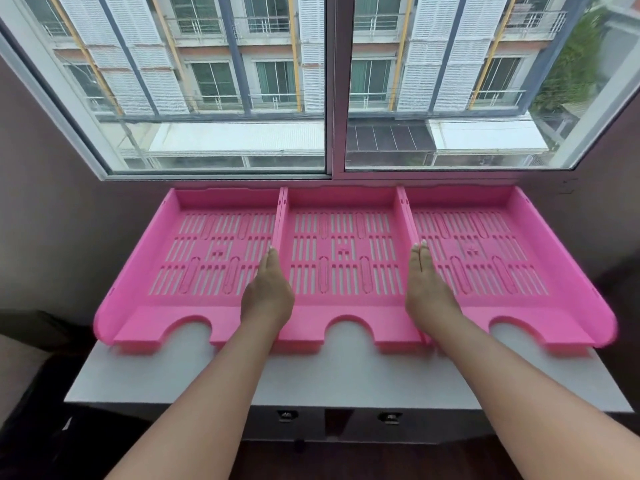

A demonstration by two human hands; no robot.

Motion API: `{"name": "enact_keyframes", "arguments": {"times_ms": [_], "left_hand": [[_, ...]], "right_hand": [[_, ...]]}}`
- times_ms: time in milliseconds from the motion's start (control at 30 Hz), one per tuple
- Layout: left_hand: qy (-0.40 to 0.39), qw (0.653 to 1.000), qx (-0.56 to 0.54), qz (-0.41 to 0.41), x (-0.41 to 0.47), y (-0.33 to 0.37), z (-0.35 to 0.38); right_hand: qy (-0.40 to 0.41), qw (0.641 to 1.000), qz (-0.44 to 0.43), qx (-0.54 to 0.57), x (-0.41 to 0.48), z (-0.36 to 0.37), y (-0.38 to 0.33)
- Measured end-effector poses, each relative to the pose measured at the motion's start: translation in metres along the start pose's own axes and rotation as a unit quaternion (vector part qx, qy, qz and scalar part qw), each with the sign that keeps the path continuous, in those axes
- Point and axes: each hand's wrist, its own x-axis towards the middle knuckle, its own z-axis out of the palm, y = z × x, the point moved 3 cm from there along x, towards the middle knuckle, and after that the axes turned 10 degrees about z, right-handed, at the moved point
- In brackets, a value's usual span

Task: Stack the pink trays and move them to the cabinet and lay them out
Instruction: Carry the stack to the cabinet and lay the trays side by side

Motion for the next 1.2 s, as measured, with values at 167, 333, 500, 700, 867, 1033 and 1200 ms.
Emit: {"name": "enact_keyframes", "arguments": {"times_ms": [167,333,500,700,867,1033,1200], "left_hand": [[-0.009,0.998,0.053,0.022,-0.003,0.002,0.002],[-0.005,0.996,0.081,0.031,0.001,-0.002,0.003],[-0.022,0.994,0.102,0.026,0.003,0.001,0.004],[-0.045,0.993,0.108,0.031,0.005,0.001,0.005],[-0.074,0.990,0.115,0.044,0.004,0.004,0.001],[-0.058,0.971,0.193,0.126,-0.014,0.014,-0.008],[-0.063,0.953,0.221,0.198,-0.054,0.014,-0.008]], "right_hand": [[0.003,1.000,-0.024,-0.017,-0.001,0.002,0.003],[-0.001,0.999,-0.031,-0.007,0.000,0.003,0.001],[-0.017,0.999,-0.039,-0.009,0.002,0.005,0.003],[-0.047,0.998,-0.036,-0.030,-0.004,-0.004,0.001],[-0.073,0.994,-0.022,-0.080,-0.003,-0.012,-0.003],[-0.059,0.992,-0.043,-0.107,-0.018,-0.023,-0.004],[-0.036,0.991,-0.055,-0.120,-0.061,-0.021,0.000]]}}
